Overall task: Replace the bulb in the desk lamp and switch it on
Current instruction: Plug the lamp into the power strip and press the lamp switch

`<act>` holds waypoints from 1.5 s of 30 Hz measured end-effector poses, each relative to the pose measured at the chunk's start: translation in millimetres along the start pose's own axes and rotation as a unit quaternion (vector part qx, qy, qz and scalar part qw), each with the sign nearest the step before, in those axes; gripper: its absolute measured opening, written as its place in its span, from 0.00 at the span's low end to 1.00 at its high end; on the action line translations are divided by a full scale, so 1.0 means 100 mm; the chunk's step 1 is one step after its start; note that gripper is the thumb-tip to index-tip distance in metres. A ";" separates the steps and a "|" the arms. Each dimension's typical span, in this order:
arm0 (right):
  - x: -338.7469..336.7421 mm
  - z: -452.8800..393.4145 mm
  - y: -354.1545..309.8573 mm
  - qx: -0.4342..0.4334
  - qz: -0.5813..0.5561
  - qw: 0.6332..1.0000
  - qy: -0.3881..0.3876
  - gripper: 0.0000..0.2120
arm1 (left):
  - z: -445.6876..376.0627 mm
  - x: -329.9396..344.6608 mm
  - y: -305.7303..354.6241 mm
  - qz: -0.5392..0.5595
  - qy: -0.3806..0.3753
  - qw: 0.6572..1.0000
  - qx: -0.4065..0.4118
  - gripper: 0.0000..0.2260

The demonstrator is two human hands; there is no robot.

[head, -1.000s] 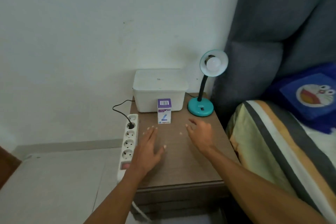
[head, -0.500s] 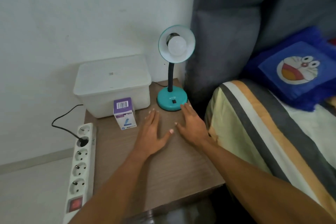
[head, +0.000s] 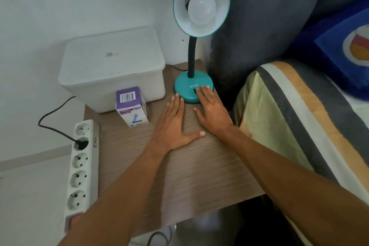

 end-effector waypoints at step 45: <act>-0.16 0.02 -0.11 -0.005 0.000 0.999 0.045 0.29 | -0.04 0.04 -0.06 -0.034 0.004 0.999 -0.006 0.62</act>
Point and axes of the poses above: each hand's wrist, its own z-axis away from the middle knuckle, its own x-axis out of the palm, y = z × x, the point moved 9 cm from there along -z, towards the middle knuckle, and after that the axes turned 9 degrees about x, right-handed, at the moved point
